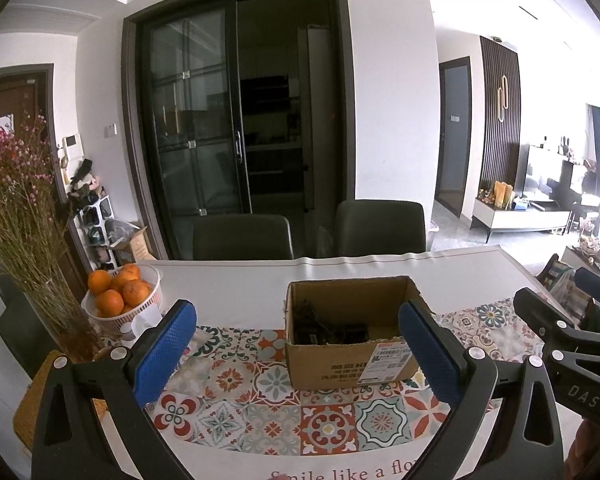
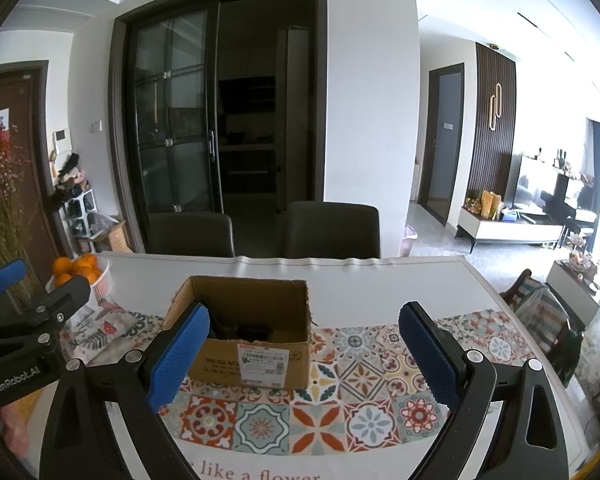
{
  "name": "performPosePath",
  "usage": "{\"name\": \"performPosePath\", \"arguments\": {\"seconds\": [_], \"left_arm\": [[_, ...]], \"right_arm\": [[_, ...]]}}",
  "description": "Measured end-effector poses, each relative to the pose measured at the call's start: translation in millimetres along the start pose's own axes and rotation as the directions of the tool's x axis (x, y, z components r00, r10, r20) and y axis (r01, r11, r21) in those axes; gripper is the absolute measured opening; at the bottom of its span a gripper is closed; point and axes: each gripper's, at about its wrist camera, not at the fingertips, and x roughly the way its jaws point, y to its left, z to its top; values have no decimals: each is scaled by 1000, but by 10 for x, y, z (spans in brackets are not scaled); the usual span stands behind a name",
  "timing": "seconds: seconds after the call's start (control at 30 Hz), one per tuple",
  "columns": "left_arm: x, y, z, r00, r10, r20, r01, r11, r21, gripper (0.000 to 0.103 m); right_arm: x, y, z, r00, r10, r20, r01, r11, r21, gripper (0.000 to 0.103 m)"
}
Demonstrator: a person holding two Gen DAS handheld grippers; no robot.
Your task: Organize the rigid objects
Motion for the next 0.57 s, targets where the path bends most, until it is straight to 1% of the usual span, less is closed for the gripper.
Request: {"name": "performPosePath", "arguments": {"seconds": [0.57], "left_arm": [[-3,11,36,1000,-4,-6,4,1000,-7,103]], "right_arm": [[-22,3,8,1000,1,-1,-1,1000,2,96]]}}
